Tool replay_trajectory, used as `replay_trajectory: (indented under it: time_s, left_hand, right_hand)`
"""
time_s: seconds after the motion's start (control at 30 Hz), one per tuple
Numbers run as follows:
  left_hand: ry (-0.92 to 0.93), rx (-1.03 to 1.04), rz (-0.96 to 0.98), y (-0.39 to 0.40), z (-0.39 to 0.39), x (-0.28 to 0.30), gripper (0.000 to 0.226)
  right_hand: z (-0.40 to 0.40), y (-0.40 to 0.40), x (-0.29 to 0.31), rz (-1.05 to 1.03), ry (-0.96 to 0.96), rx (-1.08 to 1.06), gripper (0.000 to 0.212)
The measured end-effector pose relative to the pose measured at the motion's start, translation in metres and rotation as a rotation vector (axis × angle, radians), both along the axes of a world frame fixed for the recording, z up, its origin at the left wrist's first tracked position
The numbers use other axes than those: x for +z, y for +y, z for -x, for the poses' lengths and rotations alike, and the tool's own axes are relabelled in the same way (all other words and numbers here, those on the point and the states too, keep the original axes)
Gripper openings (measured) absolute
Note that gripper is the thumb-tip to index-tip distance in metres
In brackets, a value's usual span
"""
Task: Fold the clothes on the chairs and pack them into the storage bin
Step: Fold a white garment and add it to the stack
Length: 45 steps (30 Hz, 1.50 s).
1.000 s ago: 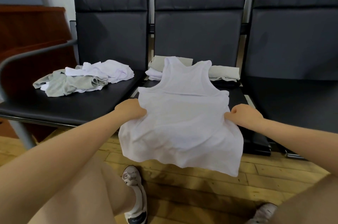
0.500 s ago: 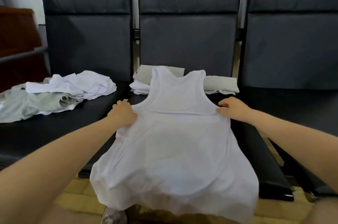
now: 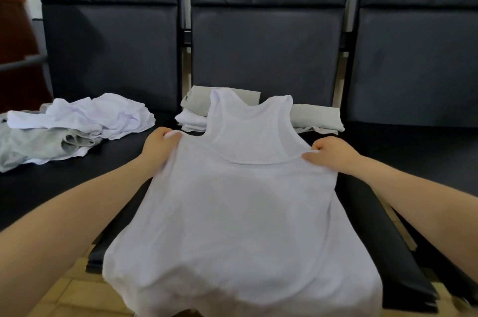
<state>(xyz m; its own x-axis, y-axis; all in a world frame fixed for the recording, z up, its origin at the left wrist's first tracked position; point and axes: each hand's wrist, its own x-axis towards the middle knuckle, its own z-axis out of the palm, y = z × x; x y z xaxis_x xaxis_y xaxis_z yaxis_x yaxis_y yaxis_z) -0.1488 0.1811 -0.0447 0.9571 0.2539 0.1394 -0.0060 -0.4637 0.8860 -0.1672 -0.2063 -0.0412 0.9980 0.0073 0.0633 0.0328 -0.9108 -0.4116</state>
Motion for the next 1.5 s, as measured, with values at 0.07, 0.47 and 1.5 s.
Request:
replay_trajectory:
  time_s: [0.07, 0.47, 1.5]
  left_hand:
    - [0.015, 0.012, 0.168, 0.0, 0.0, 0.003, 0.01]
    - [0.158, 0.07, -0.674, 0.015, 0.001, -0.013, 0.031]
    - [0.089, 0.18, -0.553, -0.107, -0.206, 0.035, 0.056]
  right_hand:
    - [0.001, -0.006, 0.0, 0.199, -0.026, -0.027, 0.039]
    - [0.009, 0.012, -0.002, -0.178, -0.058, -0.08, 0.007]
    - [-0.191, 0.054, 0.039, -0.145, -0.002, -0.504, 0.056]
